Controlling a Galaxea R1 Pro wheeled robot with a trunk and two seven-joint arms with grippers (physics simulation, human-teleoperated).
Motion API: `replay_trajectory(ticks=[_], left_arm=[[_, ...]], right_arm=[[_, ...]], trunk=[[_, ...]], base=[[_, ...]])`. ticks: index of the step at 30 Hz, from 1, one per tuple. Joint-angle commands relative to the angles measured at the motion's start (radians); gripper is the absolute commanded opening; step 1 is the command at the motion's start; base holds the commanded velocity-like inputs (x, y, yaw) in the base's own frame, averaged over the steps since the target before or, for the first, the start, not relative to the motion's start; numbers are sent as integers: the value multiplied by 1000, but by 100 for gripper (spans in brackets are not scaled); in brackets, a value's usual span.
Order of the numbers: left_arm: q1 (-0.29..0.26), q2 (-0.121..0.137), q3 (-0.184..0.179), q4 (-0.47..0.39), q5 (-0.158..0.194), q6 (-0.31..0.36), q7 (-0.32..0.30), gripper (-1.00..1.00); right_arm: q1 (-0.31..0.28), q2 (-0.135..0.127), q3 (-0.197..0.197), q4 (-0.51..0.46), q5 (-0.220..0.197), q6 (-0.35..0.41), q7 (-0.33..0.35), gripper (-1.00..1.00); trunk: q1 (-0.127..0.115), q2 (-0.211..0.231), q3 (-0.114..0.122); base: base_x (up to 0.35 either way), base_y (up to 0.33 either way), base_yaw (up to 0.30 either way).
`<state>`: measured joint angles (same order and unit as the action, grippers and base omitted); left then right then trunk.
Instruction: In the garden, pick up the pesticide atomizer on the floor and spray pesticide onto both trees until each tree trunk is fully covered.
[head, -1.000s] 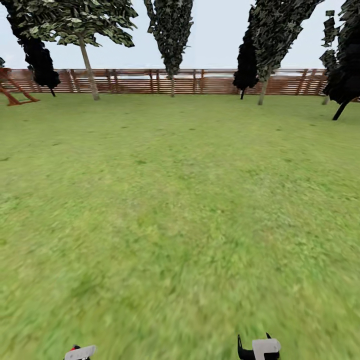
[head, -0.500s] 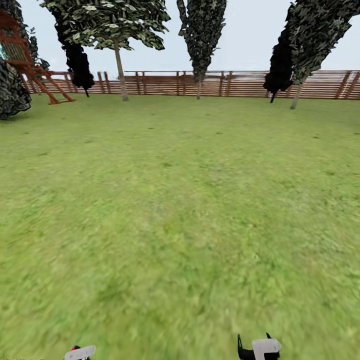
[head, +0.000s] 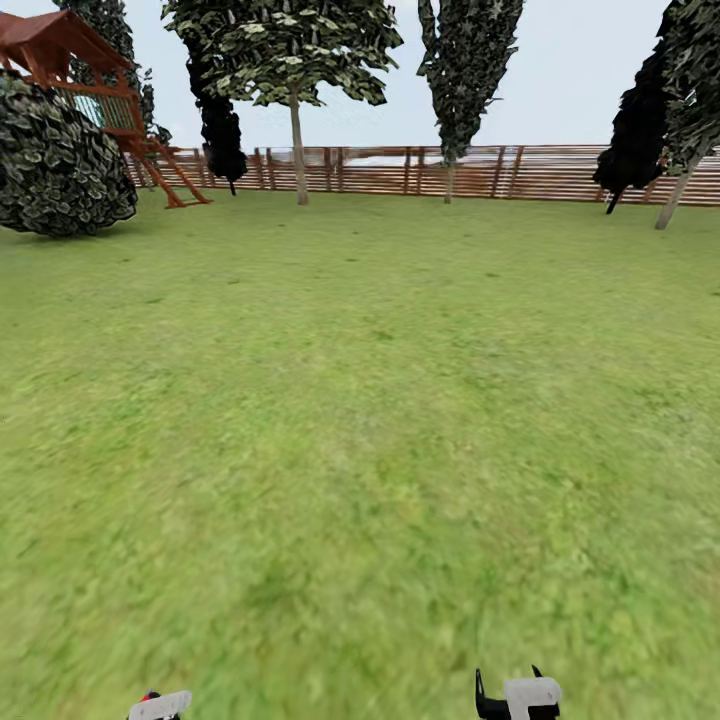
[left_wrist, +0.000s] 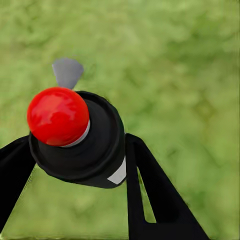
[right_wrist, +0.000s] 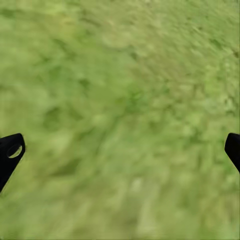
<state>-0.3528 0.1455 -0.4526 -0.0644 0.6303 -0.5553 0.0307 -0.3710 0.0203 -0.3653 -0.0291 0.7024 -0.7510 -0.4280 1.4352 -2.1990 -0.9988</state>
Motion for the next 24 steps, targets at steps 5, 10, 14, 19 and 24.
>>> replay_trajectory(ticks=[5,10,14,19,24], left_arm=[[0,0,0,0,0,0,0,-100],[0,0,0,0,0,0,0,-100],[0,0,1,0,0,0,0,-100],[0,2,1,0,0,0,0,-100],[0,2,1,0,0,0,0,-100]], right_arm=[[0,0,0,0,0,0,0,100],[0,0,0,0,0,0,0,100],[0,0,0,0,0,0,0,100],[0,0,0,0,0,1,0,100],[0,0,0,0,0,1,0,100]], trunk=[[0,0,3],[0,0,6],[0,0,8],[0,0,11],[0,0,14]], base=[[2,2,279],[30,0,279],[278,0,279],[334,0,279],[337,0,279]])
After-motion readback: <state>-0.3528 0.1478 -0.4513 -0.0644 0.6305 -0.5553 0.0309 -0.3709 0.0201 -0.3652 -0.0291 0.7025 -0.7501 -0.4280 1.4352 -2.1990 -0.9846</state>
